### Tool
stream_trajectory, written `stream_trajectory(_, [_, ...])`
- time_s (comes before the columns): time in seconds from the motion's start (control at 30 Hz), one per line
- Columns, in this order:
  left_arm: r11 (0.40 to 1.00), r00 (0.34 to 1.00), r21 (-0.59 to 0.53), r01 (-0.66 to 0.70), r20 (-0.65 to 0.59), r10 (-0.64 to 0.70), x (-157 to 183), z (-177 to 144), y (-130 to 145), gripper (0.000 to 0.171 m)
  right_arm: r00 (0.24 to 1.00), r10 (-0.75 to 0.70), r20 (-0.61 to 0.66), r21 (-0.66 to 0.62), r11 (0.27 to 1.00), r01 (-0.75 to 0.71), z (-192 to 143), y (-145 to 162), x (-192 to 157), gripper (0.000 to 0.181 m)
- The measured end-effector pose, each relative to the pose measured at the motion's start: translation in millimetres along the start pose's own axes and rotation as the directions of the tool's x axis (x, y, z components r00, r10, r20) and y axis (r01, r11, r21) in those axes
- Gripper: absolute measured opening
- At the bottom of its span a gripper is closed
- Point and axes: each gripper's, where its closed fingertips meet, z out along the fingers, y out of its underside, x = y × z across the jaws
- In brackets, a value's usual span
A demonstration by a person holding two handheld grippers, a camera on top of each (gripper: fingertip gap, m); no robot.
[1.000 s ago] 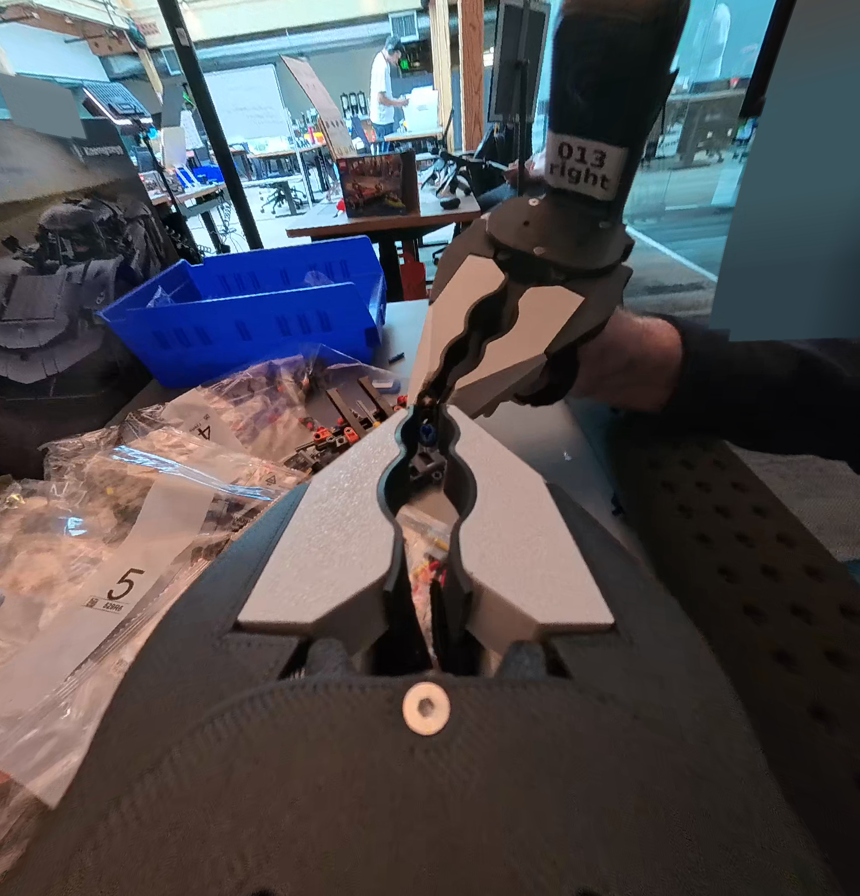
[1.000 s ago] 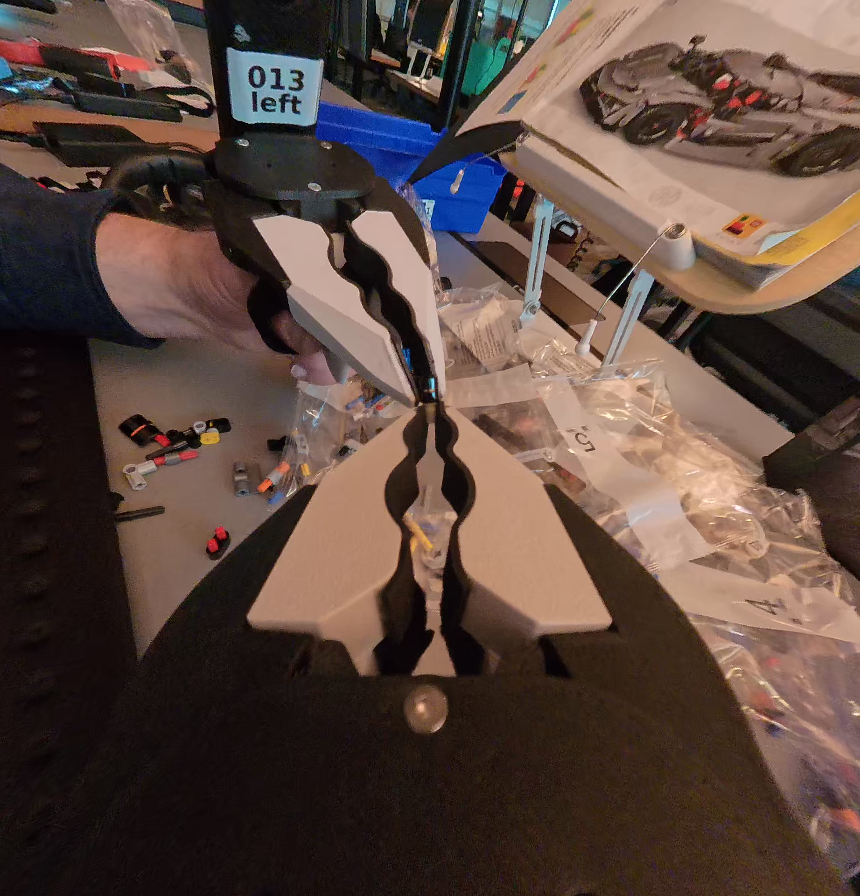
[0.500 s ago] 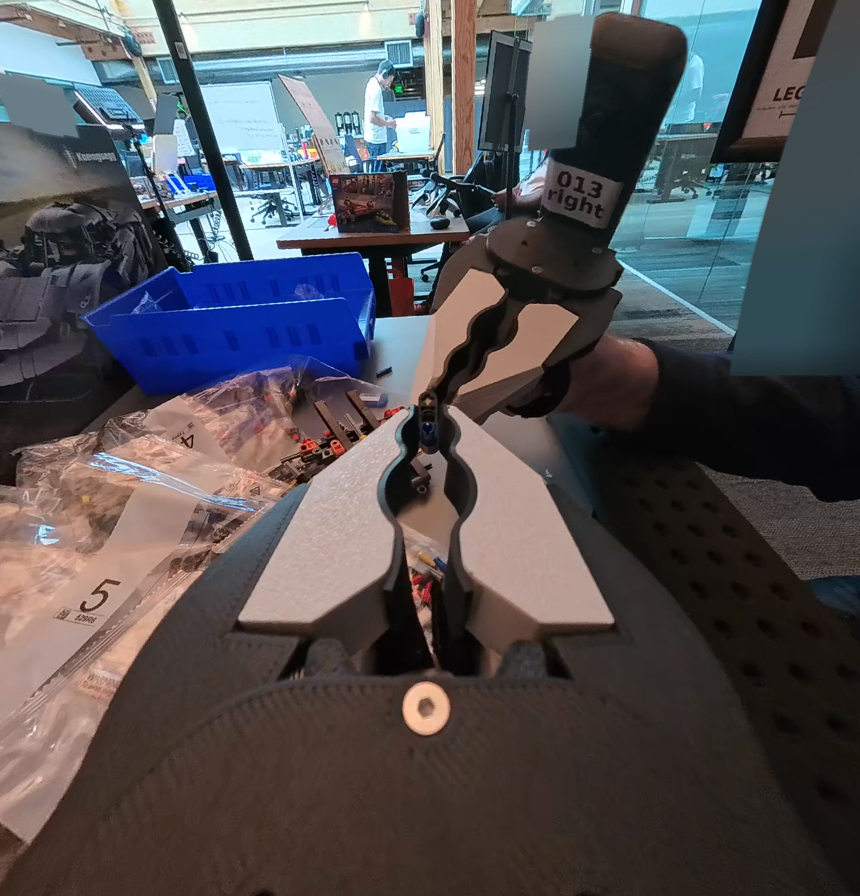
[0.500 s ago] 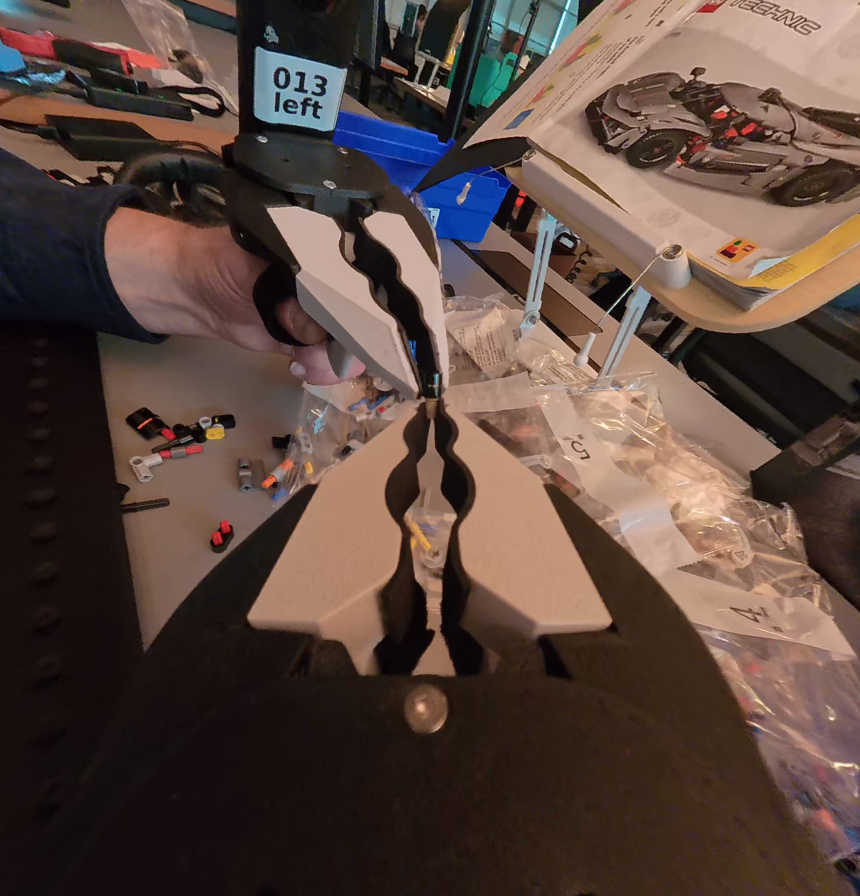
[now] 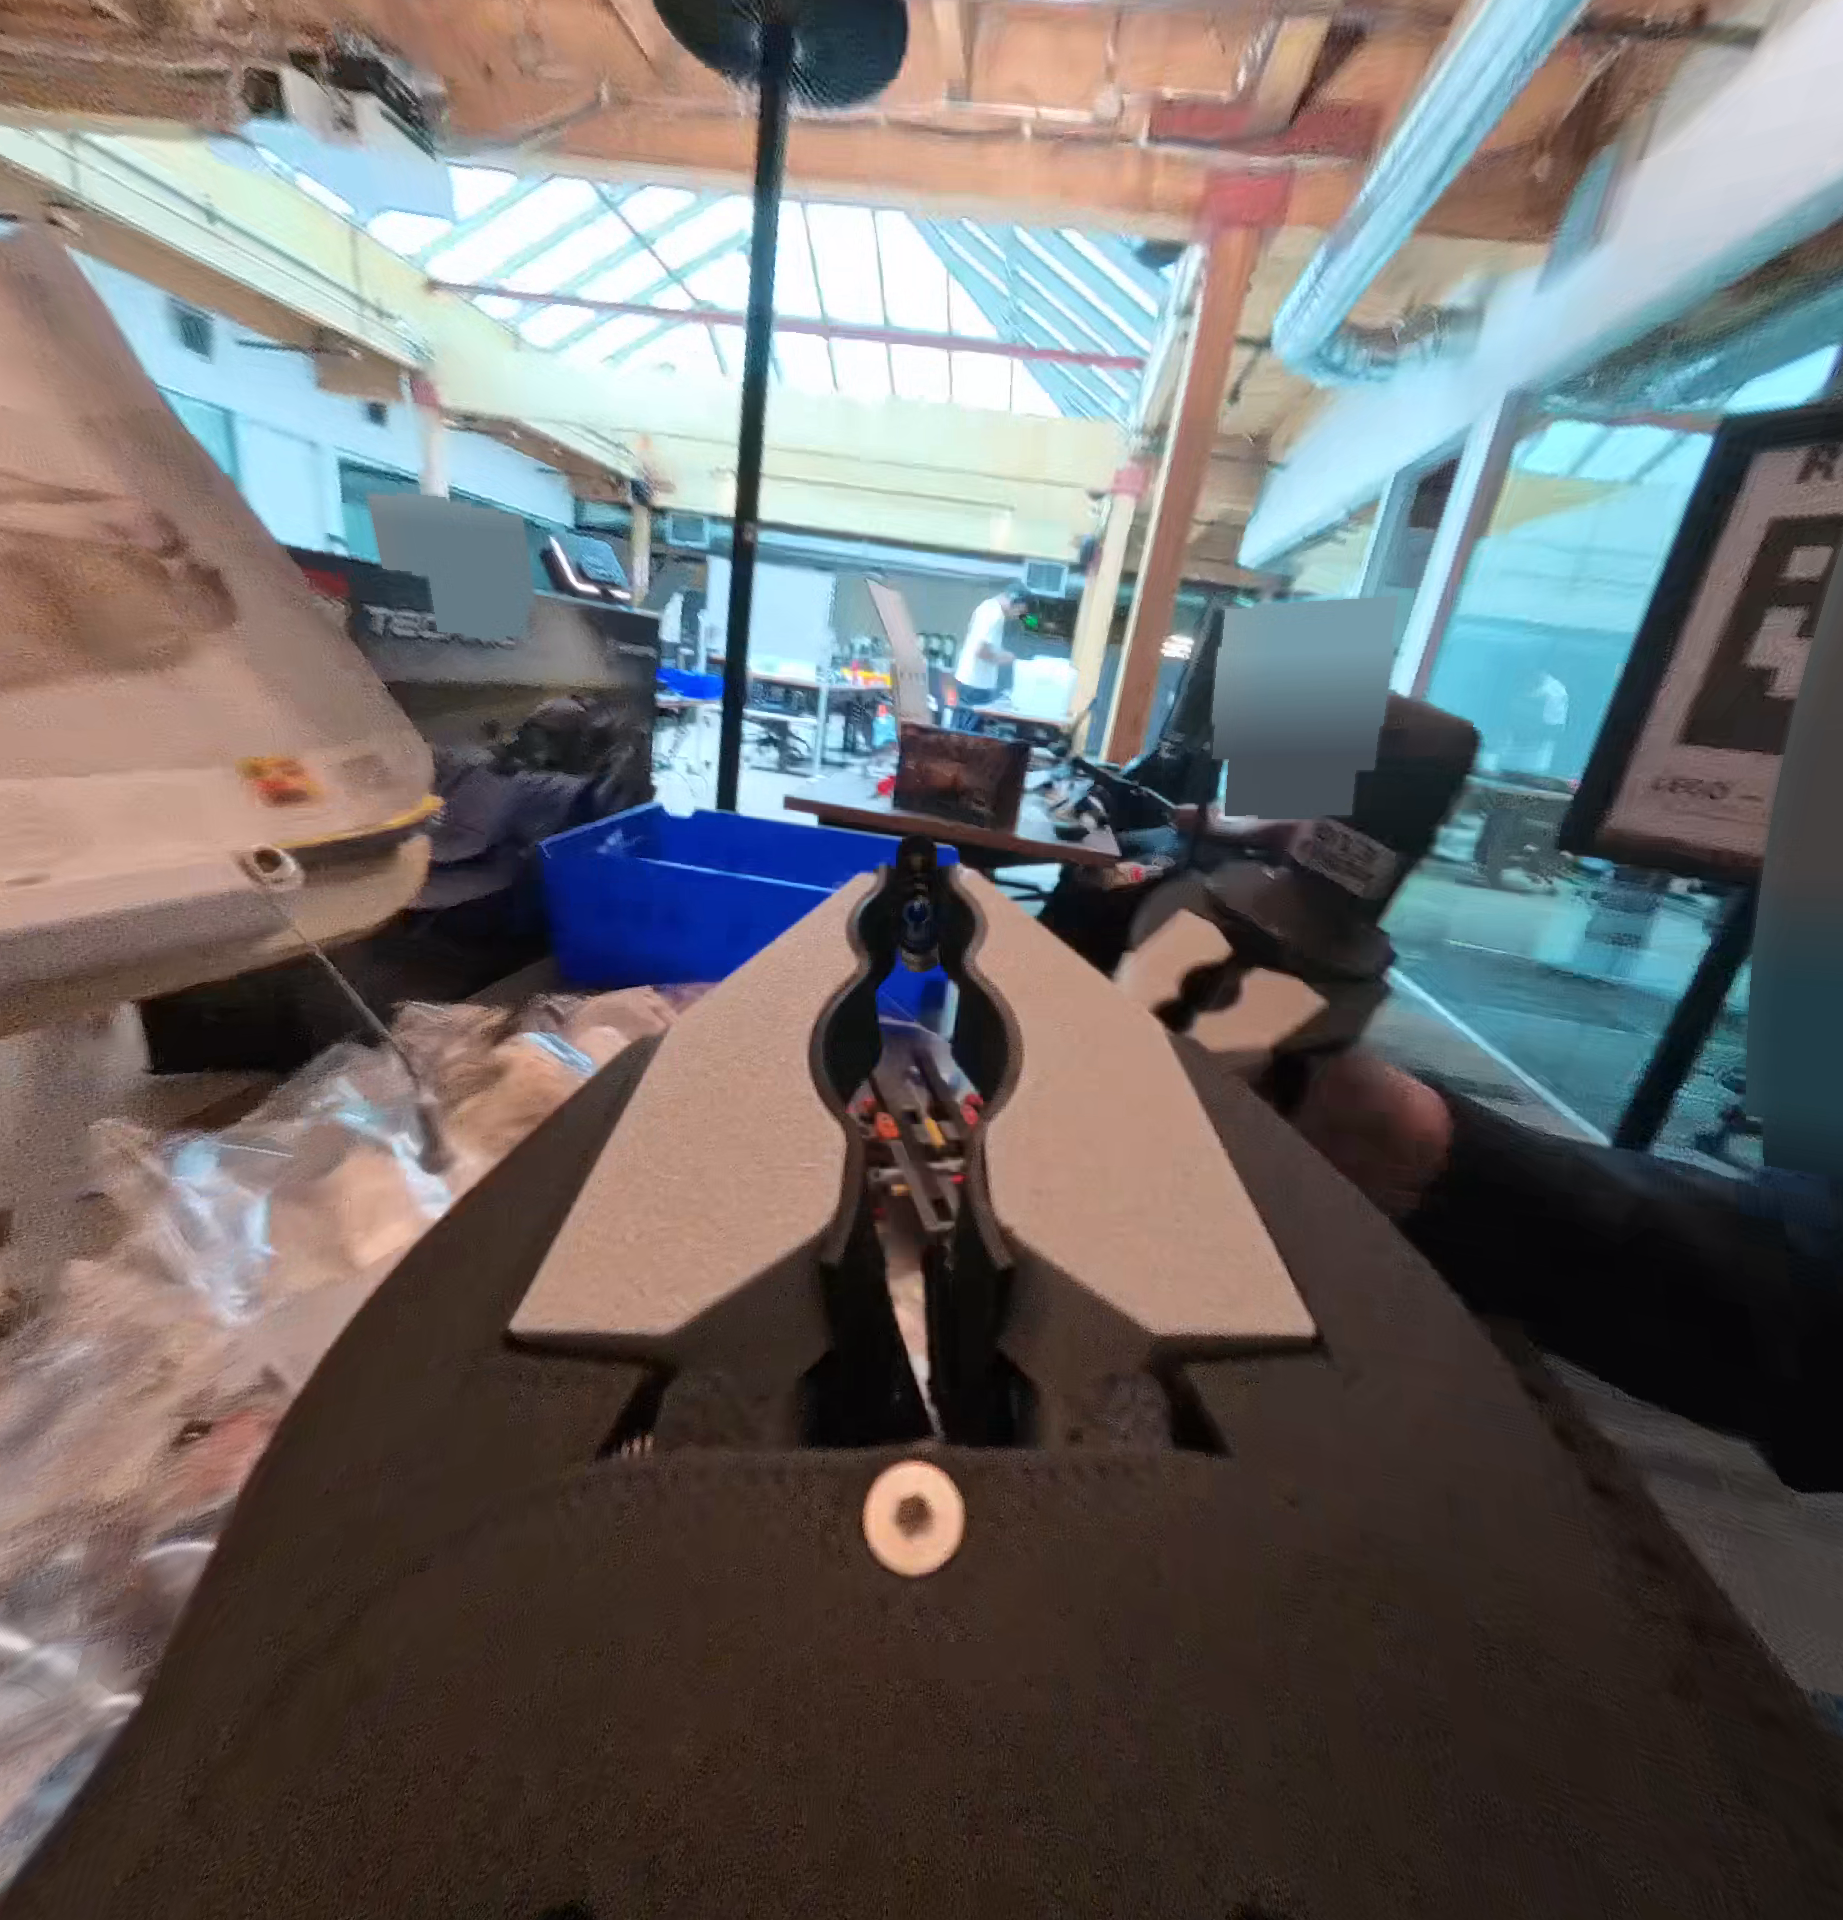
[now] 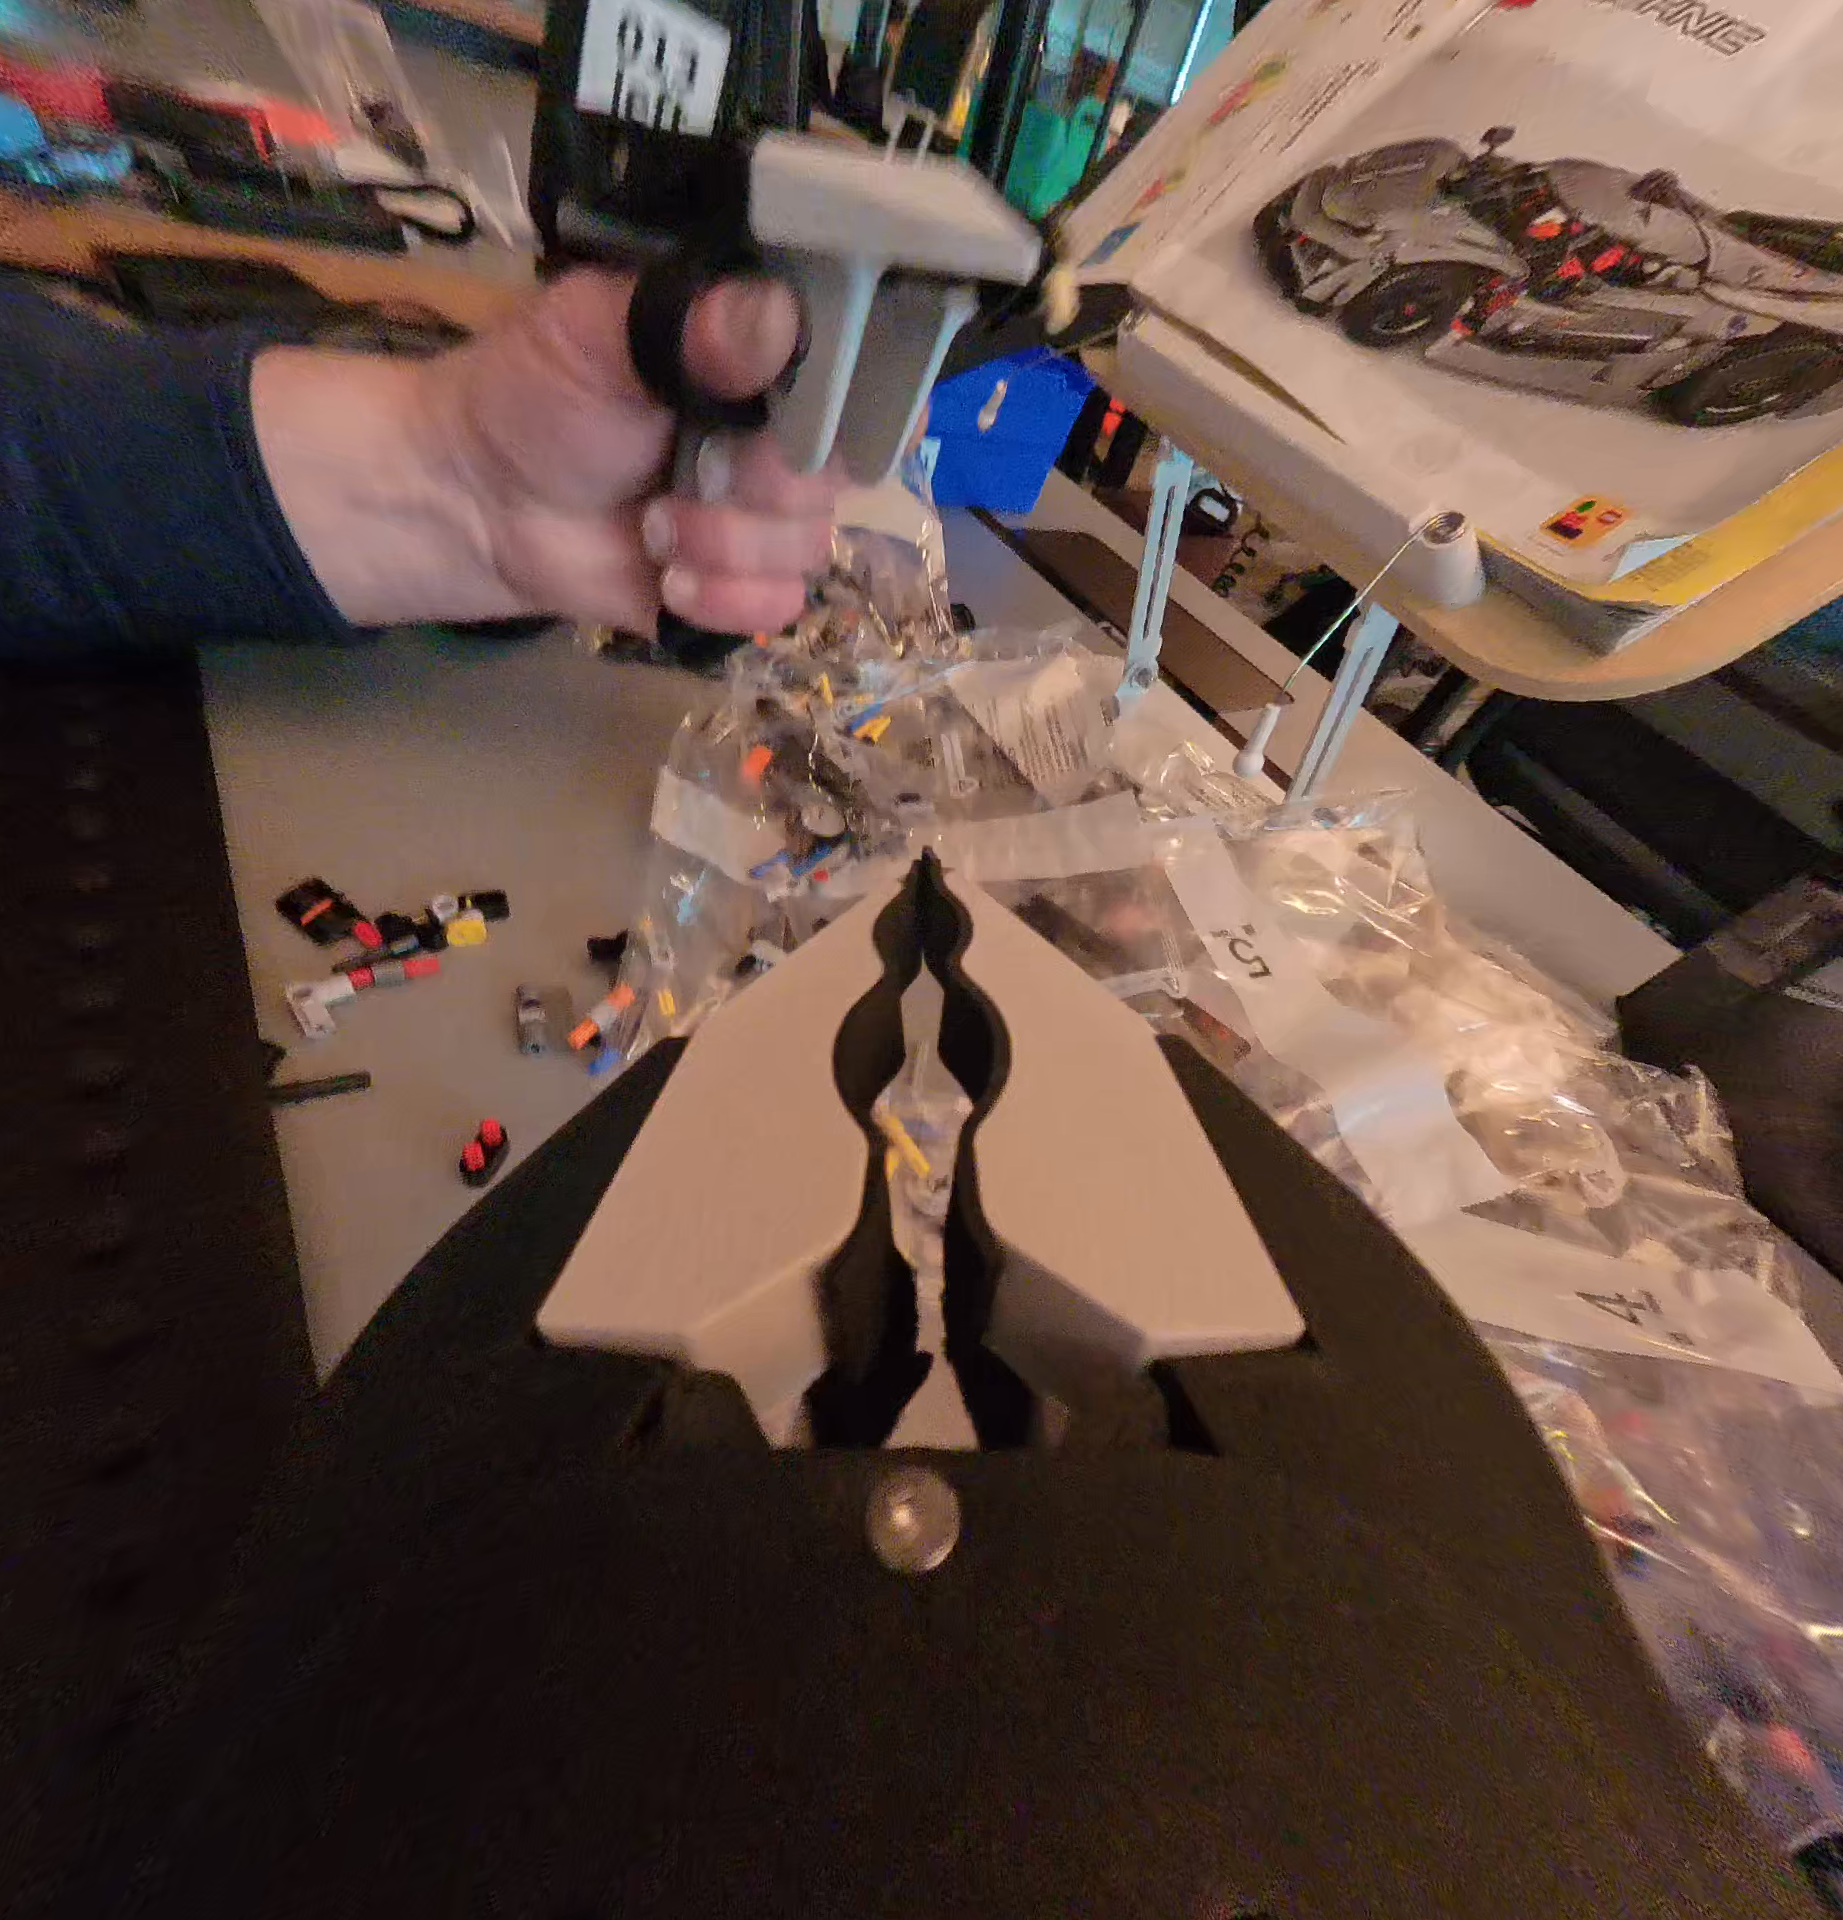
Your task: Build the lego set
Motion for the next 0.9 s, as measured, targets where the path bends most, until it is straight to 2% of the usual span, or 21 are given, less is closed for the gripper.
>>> stream_trajectory(0.07, [0.998, 0.995, -0.054, 0.044, -0.092, -0.049, 17, 15, 16, 0.005, 1.0, 0.005, 0.014, -0.053, 0.999, -0.004, 8, 10, -1, 0.0])
stream_trajectory(0.13, [0.981, 0.995, -0.188, -0.045, -0.095, 0.027, 21, 28, 44, 0.005, 0.997, 0.044, 0.064, -0.134, 0.99, -0.035, 14, 31, -7, 0.0])
stream_trajectory(0.17, [0.977, 0.995, -0.209, -0.027, -0.104, 0.005, 21, 29, 52, 0.005, 0.994, 0.059, 0.089, -0.157, 0.987, -0.044, 13, 37, -10, 0.0])
stream_trajectory(0.27, [0.969, 0.992, -0.246, 0.003, -0.12, -0.033, 20, 30, 67, 0.004, 0.988, 0.105, 0.113, -0.122, 0.988, -0.092, 14, 32, -10, 0.0])
stream_trajectory(0.33, [0.968, 0.988, -0.251, 0.006, -0.145, -0.044, 24, 31, 69, 0.004, 0.99, 0.105, 0.095, -0.05, 0.994, -0.101, 11, 19, -5, 0.0])
stream_trajectory(0.47, [0.946, 0.984, -0.319, -0.053, -0.176, -0.005, 35, 40, 91, 0.005, 0.988, 0.146, 0.045, 0.044, 0.988, -0.148, 6, 5, 7, 0.007])
stream_trajectory(0.6, [0.934, 0.98, -0.344, -0.092, -0.199, 0.023, 44, 49, 104, 0.005, 0.99, 0.138, 0.024, 0.017, 0.99, -0.138, 8, 8, 7, 0.01])
stream_trajectory(0.63, [0.936, 0.98, -0.341, -0.086, -0.198, 0.019, 44, 49, 103, 0.005, 0.992, 0.126, 0.01, 0.016, 0.992, -0.126, 8, 8, 8, 0.011])
stream_trajectory(0.7, [0.935, 0.98, -0.341, -0.094, -0.195, 0.027, 43, 49, 103, 0.005, 0.993, 0.114, 0.005, 0.011, 0.993, -0.114, 8, 8, 8, 0.001])
stream_trajectory(0.9, [0.943, 0.982, -0.316, -0.107, -0.181, 0.051, 46, 52, 97, 0.005, 0.997, -0.014, -0.076, -0.026, 1.0, 0.012, 4, 4, 9, 0.001])
